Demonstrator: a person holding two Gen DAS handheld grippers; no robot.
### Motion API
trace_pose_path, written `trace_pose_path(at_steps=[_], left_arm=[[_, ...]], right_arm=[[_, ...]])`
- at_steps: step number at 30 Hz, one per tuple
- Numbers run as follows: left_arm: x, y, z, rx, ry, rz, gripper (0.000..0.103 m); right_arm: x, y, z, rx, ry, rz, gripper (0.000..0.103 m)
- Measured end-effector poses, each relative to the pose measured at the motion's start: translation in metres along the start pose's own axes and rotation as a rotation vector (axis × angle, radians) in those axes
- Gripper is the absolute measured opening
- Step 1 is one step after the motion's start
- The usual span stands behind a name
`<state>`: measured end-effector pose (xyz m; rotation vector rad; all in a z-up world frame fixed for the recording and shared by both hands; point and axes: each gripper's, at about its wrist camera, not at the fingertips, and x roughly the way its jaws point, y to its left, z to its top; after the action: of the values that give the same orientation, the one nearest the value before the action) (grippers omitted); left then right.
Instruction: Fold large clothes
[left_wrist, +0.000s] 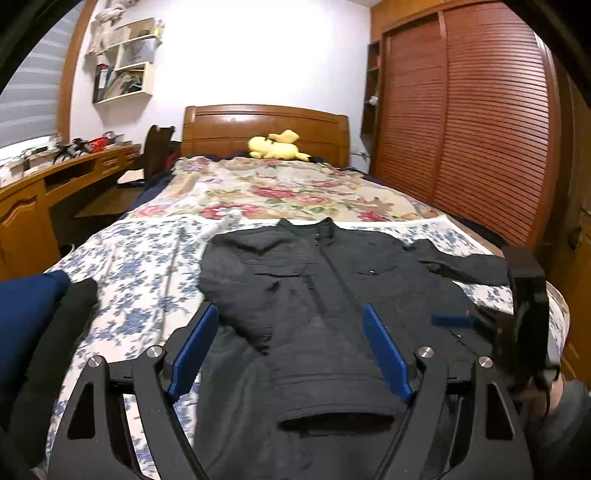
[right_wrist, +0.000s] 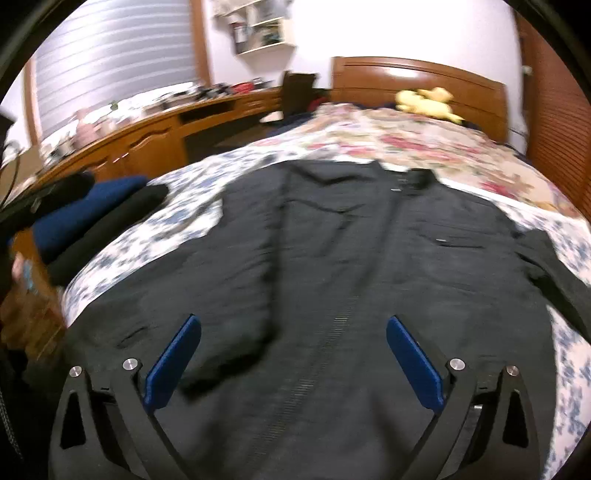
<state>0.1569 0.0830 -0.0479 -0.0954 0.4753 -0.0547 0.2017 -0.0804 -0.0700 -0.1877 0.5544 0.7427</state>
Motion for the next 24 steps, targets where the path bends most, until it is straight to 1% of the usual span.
trace_pose_path(at_steps=[5, 9, 13, 16, 19, 21, 22, 23, 24], left_arm=[[-0.004, 0.016, -0.002, -0.015, -0.006, 0.032, 0.081], [-0.003, 0.02, -0.002, -0.02, -0.005, 0.04, 0.081], [-0.003, 0.023, -0.004, -0.032, 0.0, 0.026, 0.081], [-0.003, 0.022, -0.004, -0.026, 0.003, 0.024, 0.081], [-0.002, 0.022, -0.005, -0.018, 0.004, 0.022, 0.081], [-0.001, 0.02, -0.006, -0.01, 0.007, 0.021, 0.081], [-0.001, 0.018, -0.006, -0.007, 0.007, 0.021, 0.081], [0.0, 0.017, -0.006, -0.005, 0.008, 0.022, 0.081], [0.001, 0.015, -0.006, -0.004, 0.009, 0.021, 0.081]], right_arm=[[0.017, 0.034, -0.005, -0.106, 0.045, 0.097, 0.094], [0.029, 0.047, -0.008, -0.161, 0.096, 0.15, 0.09], [0.046, 0.045, -0.008, -0.167, 0.146, 0.132, 0.087], [0.055, 0.038, -0.005, -0.153, 0.177, 0.109, 0.08], [0.059, 0.03, -0.004, -0.138, 0.19, 0.103, 0.068], [0.064, 0.022, -0.001, -0.114, 0.195, 0.094, 0.049], [0.064, 0.018, 0.0, -0.099, 0.193, 0.097, 0.046], [0.065, 0.018, 0.002, -0.09, 0.191, 0.101, 0.035], [0.066, 0.016, 0.004, -0.09, 0.191, 0.094, 0.021]])
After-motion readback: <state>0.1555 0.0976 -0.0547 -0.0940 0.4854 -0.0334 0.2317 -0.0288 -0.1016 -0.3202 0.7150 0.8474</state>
